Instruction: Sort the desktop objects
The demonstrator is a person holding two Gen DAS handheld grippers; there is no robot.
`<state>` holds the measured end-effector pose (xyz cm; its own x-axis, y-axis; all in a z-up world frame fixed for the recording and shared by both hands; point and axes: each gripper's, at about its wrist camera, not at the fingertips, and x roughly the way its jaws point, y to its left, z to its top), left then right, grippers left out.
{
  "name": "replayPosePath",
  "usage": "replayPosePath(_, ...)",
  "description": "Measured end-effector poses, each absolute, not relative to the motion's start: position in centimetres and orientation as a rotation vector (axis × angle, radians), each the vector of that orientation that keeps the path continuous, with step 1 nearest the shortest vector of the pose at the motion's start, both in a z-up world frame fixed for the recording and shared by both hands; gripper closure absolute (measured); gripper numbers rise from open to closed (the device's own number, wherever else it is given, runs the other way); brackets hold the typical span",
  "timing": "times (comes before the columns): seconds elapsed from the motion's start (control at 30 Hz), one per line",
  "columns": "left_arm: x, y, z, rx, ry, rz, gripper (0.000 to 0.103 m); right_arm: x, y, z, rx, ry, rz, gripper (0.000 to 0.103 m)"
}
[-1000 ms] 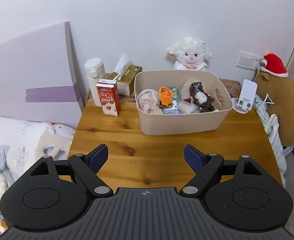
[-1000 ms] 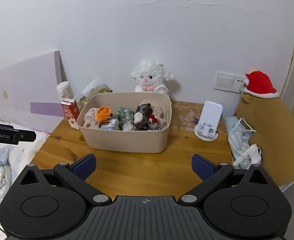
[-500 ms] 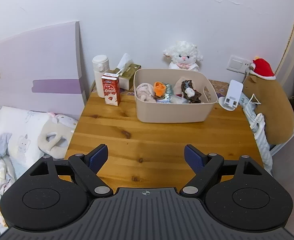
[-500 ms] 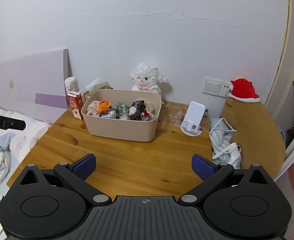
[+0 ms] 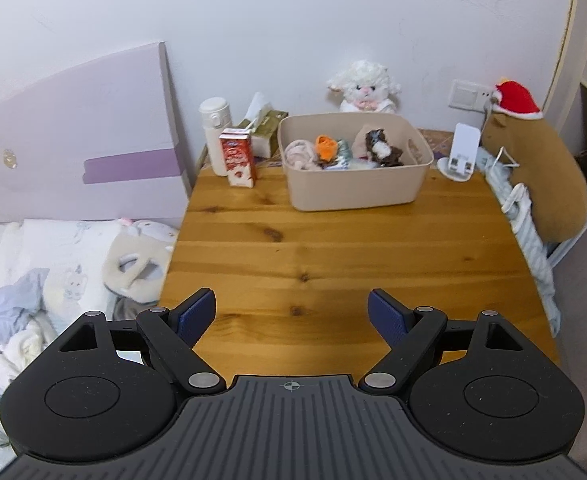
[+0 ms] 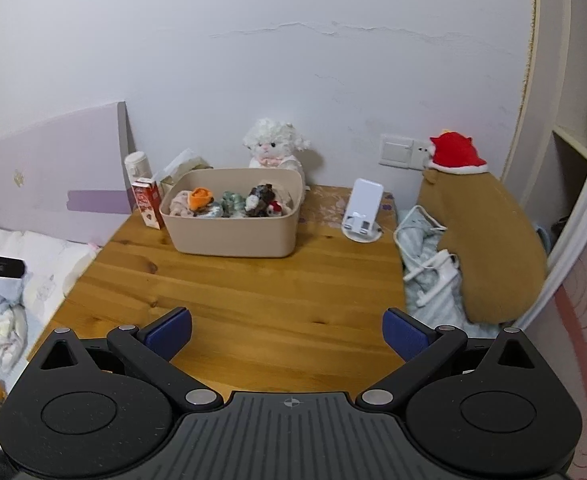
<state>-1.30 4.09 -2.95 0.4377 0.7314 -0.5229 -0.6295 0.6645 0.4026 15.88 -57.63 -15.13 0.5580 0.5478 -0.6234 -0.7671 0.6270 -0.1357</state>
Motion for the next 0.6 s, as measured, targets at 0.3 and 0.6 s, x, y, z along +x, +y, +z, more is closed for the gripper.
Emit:
replayPosePath(0.3, -2.6, 3.8, -1.6, 0.158, 0.713, 0.844, 0.018, 14.8, -58.2, -15.0, -0.459, 0.585, 0.778, 0.0)
replayPosePath(0.6, -1.9, 4.8, -0.9, 0.153, 0.723, 0.81, 0.018, 14.6, -56.4, -15.2, -0.485, 0.59, 0.76, 0.0)
